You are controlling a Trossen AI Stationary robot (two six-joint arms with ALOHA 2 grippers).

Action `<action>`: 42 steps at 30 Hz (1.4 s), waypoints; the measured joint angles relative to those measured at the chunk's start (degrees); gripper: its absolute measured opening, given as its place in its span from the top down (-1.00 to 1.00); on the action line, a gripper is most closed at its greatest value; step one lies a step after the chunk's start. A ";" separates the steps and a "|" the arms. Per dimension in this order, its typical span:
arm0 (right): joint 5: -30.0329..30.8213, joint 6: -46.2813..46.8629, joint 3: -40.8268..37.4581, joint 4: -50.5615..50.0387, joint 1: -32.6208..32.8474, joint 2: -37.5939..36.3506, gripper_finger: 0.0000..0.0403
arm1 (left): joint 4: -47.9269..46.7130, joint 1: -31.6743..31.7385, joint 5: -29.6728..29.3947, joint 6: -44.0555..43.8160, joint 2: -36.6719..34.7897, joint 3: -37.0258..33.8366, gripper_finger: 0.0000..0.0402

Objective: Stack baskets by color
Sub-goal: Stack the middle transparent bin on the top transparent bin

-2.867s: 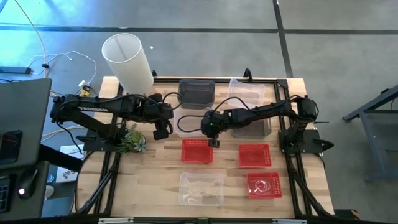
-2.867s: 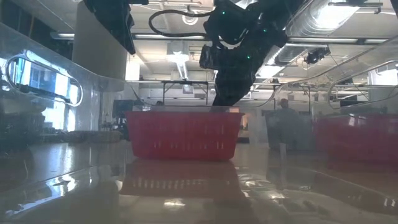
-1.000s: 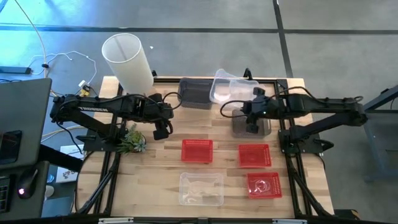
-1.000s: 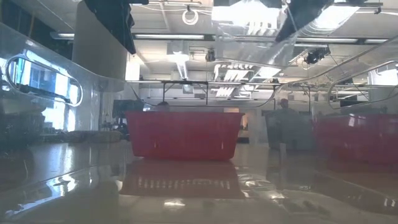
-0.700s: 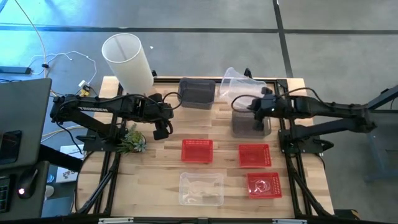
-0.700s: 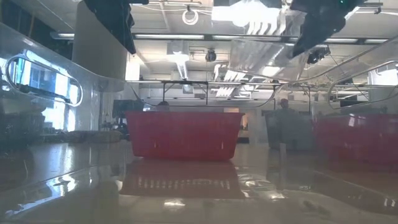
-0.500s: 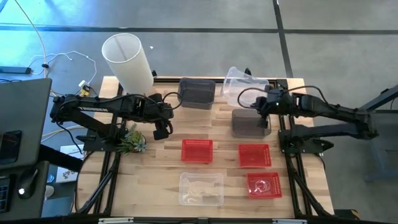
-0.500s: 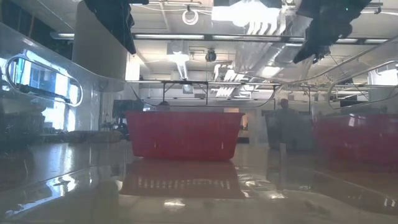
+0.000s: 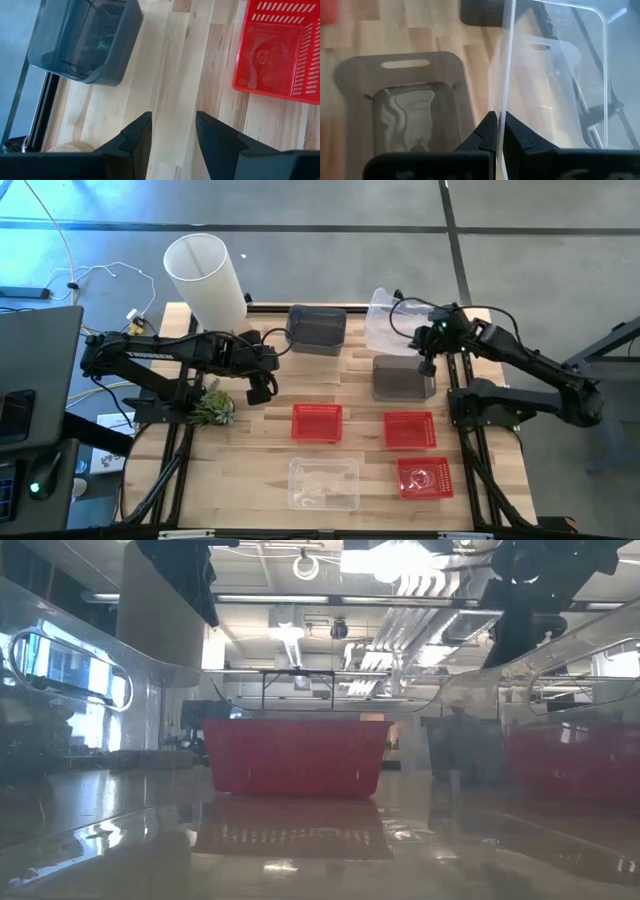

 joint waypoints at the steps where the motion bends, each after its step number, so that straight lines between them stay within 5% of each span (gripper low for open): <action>1: -0.61 -0.47 -0.09 0.12 -1.13 0.01 1.00 | -0.02 0.00 0.02 0.00 0.00 0.00 0.30; 14: -6.05 -4.43 -0.10 -0.91 -9.77 4.26 1.00 | 0.00 0.00 0.00 -0.03 0.00 0.00 0.30; 37: -2.77 -5.01 -0.07 -0.33 -10.16 13.50 1.00 | -0.02 0.00 0.02 -0.02 0.00 -0.02 0.30; 42: -3.14 -3.59 -0.05 0.89 -10.14 13.50 0.86 | -0.02 0.00 0.00 -0.02 0.00 -0.04 0.30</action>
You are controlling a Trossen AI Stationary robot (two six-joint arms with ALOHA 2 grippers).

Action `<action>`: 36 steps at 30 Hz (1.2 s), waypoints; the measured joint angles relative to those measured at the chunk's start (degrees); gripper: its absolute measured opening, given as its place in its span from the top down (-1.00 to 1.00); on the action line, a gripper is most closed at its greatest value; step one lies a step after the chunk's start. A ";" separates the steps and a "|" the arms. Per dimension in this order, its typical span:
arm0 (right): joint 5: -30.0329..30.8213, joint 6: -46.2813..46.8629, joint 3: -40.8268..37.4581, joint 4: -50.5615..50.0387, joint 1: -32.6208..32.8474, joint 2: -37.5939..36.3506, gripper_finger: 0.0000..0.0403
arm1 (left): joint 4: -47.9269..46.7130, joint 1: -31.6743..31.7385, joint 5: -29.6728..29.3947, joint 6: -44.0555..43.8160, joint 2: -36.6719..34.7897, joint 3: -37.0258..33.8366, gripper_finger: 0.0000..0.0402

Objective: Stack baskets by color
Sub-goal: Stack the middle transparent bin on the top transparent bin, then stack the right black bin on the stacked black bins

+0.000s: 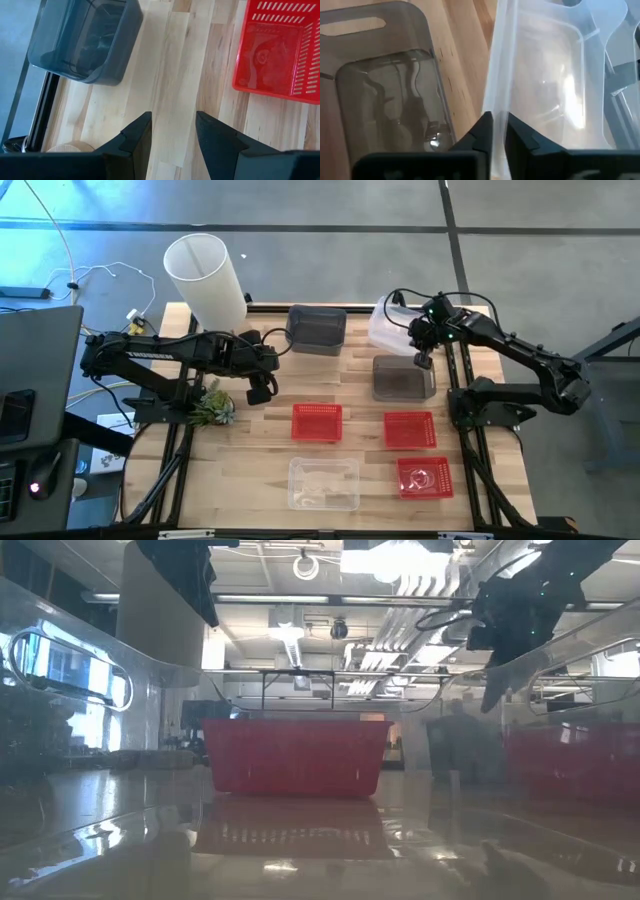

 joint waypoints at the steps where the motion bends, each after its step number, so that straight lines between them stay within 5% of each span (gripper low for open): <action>1: -0.02 0.06 0.00 0.01 0.00 -0.01 0.81 | 0.00 0.00 0.00 -0.01 0.00 0.00 0.30; 12: 0.38 3.10 3.43 -1.29 0.02 -0.17 0.37 | 0.00 0.02 1.96 0.00 0.00 0.00 0.30; 26: -5.41 14.63 10.17 -16.19 5.26 -0.64 0.35 | 0.00 0.00 5.07 0.50 0.00 0.00 0.30; 36: 0.55 24.83 10.05 -16.32 17.76 -2.66 0.35 | 0.00 -0.02 8.03 0.88 0.00 0.00 0.30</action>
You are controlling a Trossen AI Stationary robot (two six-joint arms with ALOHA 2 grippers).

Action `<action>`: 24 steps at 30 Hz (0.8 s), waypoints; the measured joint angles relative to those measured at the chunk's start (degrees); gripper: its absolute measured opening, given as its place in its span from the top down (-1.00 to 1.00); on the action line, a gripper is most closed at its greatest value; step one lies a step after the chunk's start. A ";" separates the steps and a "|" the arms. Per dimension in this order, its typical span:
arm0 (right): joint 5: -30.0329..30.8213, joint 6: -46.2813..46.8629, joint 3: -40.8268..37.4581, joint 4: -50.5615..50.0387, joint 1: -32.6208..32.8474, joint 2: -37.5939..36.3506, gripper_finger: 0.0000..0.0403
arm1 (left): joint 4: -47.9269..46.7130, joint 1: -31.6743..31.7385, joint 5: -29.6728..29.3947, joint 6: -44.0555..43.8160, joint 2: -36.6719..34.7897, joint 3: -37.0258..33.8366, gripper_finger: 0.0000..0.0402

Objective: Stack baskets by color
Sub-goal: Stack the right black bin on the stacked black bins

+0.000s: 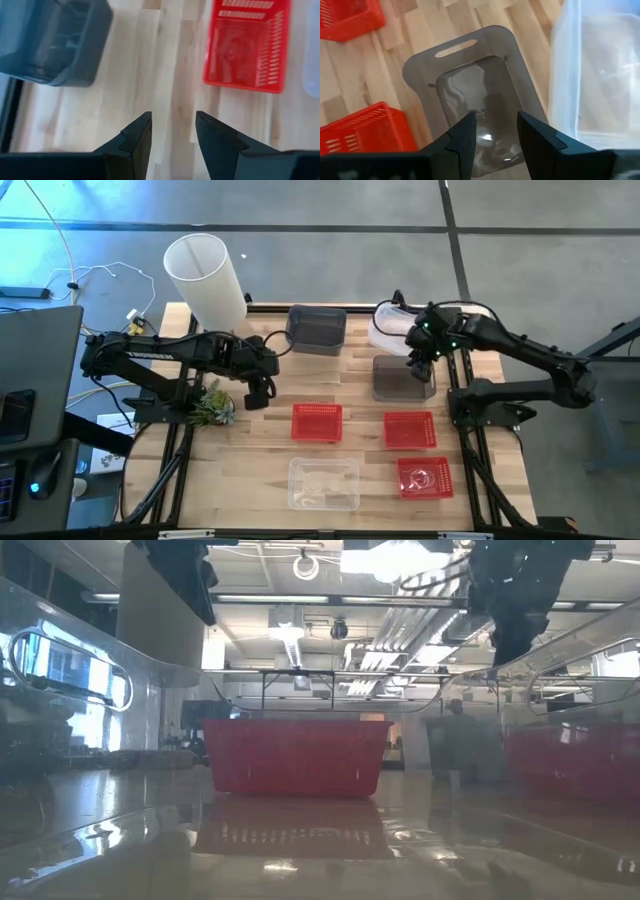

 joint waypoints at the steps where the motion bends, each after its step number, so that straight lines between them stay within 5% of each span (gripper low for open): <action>1: 1.10 1.04 0.00 0.02 1.00 -0.19 0.35 | 0.00 0.00 0.90 -0.26 0.00 0.00 0.30; 24: 9.64 25.97 -0.07 1.96 26.05 -0.49 0.35 | 3.78 -6.47 3.80 -5.99 0.00 0.00 0.30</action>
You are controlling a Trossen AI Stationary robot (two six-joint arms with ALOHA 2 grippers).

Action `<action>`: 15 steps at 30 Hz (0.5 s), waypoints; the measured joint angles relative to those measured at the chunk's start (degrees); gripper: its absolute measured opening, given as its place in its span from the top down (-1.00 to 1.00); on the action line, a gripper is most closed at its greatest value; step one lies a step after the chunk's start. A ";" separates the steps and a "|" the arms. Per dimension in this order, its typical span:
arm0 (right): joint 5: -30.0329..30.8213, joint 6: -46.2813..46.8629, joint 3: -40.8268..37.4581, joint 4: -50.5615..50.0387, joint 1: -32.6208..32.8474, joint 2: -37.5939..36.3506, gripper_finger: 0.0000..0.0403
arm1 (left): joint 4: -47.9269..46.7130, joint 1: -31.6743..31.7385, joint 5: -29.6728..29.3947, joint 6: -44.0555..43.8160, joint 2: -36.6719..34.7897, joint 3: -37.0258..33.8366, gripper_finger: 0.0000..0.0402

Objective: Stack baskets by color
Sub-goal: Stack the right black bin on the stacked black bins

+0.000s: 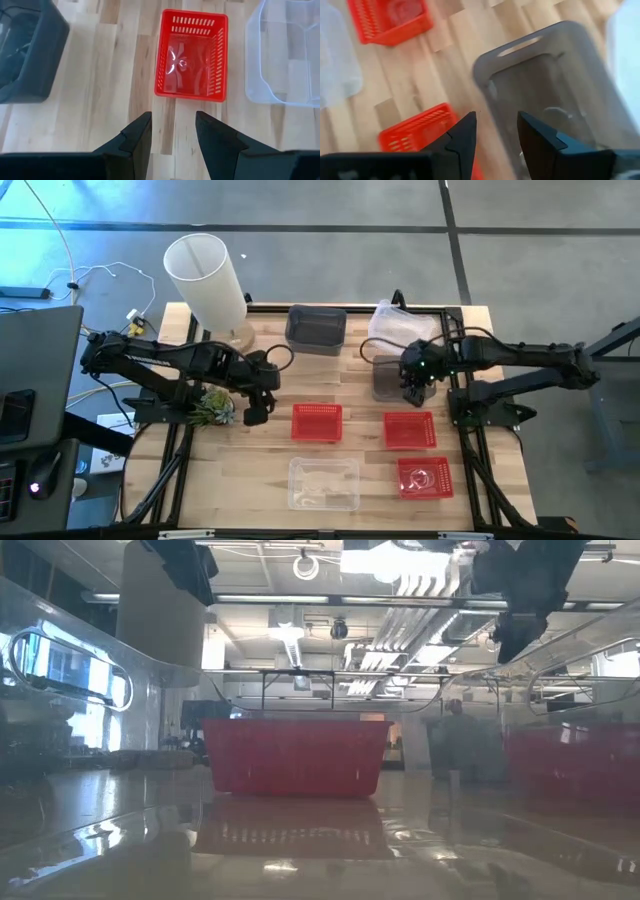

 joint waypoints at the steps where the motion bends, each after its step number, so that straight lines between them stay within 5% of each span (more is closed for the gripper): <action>1: 0.15 1.40 0.00 0.02 1.40 0.00 0.35 | 0.00 -0.24 -0.28 -0.01 0.00 0.00 0.30; 15: 11.24 12.22 -0.02 2.15 18.83 0.03 0.35 | -0.04 -0.63 -4.80 0.17 0.00 0.00 0.30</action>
